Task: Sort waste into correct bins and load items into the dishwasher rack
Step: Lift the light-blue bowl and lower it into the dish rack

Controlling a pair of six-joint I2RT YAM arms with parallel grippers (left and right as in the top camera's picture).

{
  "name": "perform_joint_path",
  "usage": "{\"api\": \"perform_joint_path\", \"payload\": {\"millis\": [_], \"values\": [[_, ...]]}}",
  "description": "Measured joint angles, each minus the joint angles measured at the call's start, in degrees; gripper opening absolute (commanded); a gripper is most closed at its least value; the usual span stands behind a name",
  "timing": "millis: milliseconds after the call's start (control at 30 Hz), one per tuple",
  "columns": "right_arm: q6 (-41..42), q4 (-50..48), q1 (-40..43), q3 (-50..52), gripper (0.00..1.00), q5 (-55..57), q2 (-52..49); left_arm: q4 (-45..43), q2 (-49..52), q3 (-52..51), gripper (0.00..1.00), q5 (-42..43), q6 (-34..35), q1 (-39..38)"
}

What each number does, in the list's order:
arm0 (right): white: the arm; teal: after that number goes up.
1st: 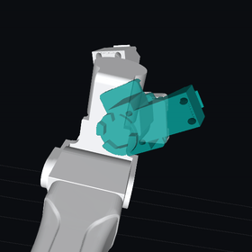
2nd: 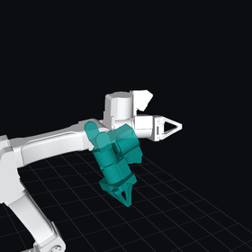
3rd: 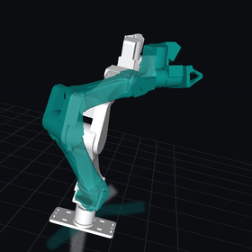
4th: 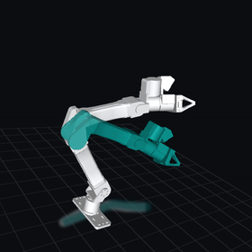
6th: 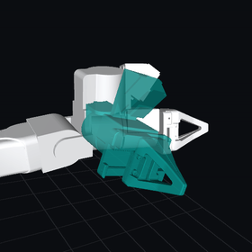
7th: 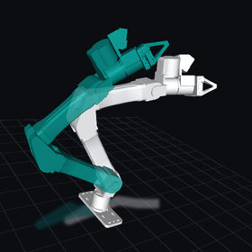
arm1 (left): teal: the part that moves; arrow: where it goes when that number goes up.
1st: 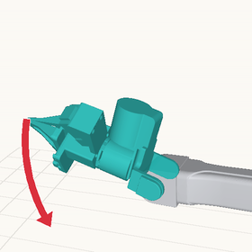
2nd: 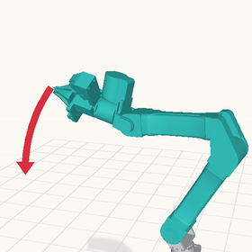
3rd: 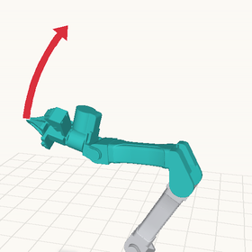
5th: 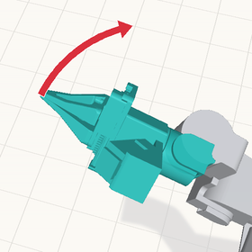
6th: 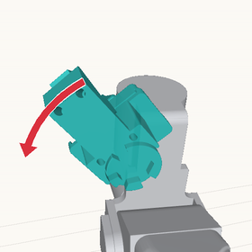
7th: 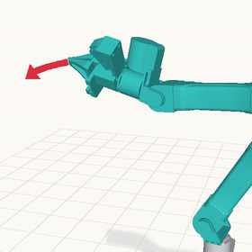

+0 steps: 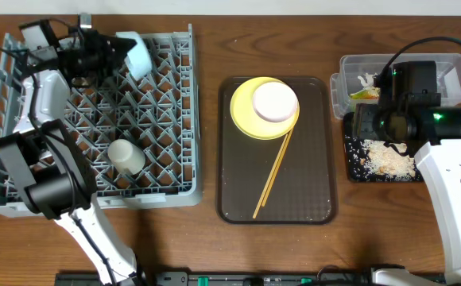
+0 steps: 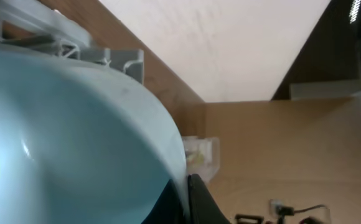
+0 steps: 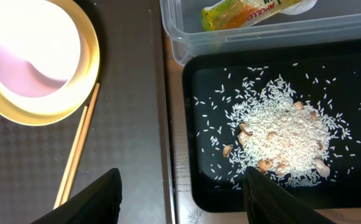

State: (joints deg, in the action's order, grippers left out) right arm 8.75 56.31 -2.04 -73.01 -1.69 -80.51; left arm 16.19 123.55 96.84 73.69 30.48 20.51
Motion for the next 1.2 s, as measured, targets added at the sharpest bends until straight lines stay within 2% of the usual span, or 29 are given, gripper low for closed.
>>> {"api": "perform_joint_path", "payload": {"millis": [233,300,433,467,500,567,667,767,900,1033,1200], "values": [[0.0,0.0,0.0,0.0,0.61,0.0,0.0,7.1,-0.9,0.7,0.05,-2.2,-9.6,0.4],[0.0,0.0,0.0,0.0,0.61,0.0,0.0,9.3,-1.2,0.9,0.12,-2.8,-11.3,0.6],[0.0,0.0,0.0,0.0,0.61,0.0,0.0,17.3,-1.7,1.0,0.17,-5.0,-14.2,1.9],[0.0,0.0,0.0,0.0,0.61,0.0,0.0,19.0,-1.9,1.0,0.36,-5.4,-15.0,2.3],[0.0,0.0,0.0,0.0,0.61,0.0,0.0,20.9,-2.1,1.0,0.42,-6.4,-16.2,2.6],[0.0,0.0,0.0,0.0,0.61,0.0,0.0,24.7,-2.4,1.0,0.49,-12.3,-18.4,3.3],[0.0,0.0,0.0,0.0,0.61,0.0,0.0,28.5,-2.4,0.2,0.67,-19.9,-21.1,4.3],[0.0,0.0,0.0,0.0,0.61,0.0,0.0,29.6,-3.7,-0.1,0.78,-24.2,-22.6,4.6],[0.0,0.0,0.0,0.0,0.62,0.0,0.0,30.3,-10.0,-0.6,0.85,-30.0,-23.7,3.9],[0.0,0.0,0.0,0.0,0.64,0.0,0.0,31.1,-18.6,-0.6,0.86,-34.0,-24.2,2.9],[1.5,0.0,0.2,0.0,0.65,0.0,0.0,31.7,-25.3,-0.5,0.88,-40.4,-24.8,-5.0]]}}
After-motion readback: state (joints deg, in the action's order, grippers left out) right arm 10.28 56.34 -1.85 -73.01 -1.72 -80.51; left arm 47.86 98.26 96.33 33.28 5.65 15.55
